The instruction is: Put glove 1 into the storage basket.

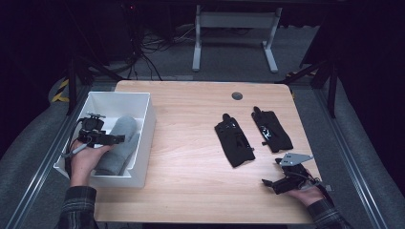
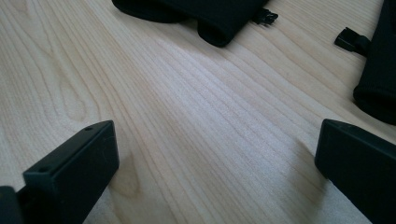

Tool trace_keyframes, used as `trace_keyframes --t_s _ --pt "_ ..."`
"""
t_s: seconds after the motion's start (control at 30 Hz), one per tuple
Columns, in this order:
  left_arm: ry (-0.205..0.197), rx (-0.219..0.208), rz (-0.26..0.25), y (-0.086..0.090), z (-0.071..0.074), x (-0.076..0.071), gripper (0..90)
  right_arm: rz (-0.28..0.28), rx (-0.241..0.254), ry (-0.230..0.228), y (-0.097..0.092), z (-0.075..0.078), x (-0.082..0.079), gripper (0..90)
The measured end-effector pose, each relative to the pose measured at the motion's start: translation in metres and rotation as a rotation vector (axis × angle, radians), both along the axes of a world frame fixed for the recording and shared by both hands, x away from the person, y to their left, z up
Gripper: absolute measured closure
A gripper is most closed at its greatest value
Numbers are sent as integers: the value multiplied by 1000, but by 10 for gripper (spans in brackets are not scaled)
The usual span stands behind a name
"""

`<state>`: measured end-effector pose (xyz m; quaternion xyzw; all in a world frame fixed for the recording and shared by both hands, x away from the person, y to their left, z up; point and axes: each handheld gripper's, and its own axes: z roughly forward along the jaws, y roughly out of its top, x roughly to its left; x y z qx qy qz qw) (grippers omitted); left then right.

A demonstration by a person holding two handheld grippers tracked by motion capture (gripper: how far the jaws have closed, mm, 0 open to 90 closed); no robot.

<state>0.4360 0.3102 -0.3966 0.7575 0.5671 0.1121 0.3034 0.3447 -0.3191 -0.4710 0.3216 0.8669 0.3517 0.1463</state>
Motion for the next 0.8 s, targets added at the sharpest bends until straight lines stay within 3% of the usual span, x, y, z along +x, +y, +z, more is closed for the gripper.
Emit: trace_keyframes --t_s 0.37,0.53,0.8 --pt "-98 -32 -52 -12 36 -9 141 -1 1 -1 0 0 0 0" --pt "-146 -58 -100 -26 56 -13 142 0 0 0 0 0 0 0" --pt "-196 -63 -164 -48 79 -20 127 0 0 0 0 0 0 0"
